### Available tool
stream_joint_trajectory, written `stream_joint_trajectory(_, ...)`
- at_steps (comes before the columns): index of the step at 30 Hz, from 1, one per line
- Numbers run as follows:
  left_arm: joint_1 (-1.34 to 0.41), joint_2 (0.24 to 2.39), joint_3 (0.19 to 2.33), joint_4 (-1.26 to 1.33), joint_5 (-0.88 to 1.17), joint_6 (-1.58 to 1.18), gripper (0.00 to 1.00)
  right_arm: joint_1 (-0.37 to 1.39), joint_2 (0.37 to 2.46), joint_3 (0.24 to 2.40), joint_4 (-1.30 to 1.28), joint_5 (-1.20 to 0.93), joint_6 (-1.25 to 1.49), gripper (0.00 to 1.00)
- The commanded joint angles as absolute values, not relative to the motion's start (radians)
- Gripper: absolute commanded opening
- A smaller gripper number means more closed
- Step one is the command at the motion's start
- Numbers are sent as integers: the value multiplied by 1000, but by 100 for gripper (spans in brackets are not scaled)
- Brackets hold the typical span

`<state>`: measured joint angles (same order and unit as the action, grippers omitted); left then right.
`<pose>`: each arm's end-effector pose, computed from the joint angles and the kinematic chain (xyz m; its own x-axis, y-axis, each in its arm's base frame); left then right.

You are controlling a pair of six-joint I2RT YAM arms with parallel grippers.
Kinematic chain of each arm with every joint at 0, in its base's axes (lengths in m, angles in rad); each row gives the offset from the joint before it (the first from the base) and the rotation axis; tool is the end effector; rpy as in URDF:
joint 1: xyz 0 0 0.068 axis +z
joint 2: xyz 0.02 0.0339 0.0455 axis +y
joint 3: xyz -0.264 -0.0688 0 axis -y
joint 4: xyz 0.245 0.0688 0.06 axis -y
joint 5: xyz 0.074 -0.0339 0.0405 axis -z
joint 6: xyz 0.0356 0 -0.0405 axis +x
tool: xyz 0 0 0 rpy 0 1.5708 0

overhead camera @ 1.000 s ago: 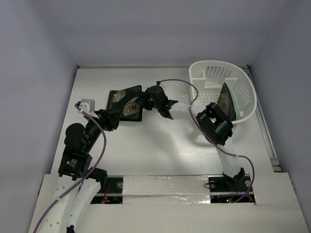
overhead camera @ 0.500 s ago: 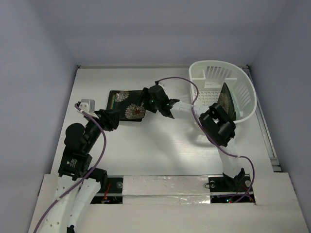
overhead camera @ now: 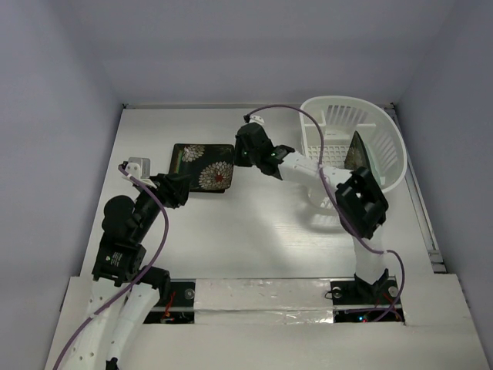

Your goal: Unload the plates from the dish rack

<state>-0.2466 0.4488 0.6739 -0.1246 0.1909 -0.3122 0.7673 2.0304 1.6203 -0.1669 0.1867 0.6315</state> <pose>0.1108 -0.0349 0.3521 -0.0373 -0.3016 -0.9527 0.4322 0.8547 -0.2875 0.3480 0.3264 0.2480 -0.6535 0.1756 -0.7362 -0.2284 0.8816 0.4131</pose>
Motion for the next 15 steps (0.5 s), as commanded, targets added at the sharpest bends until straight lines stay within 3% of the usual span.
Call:
stream_joint_trajectory(1,-242,446,704,-83,207,-314,47,775,1864,1553,-163,215,522,3)
stream_joint_trajectory(9,-242,451,704,-80,212,-313,45,775,1488,1418,-244,394,353,0)
stream_joint_trajectory(14,-242,443,704,-84,213,-313,34,761,1251,1327,-388,599,298,0)
stream_joint_trajectory(15,-242,440,704,-86,215,-316,28,747,1223,1306,-420,642,305,4)
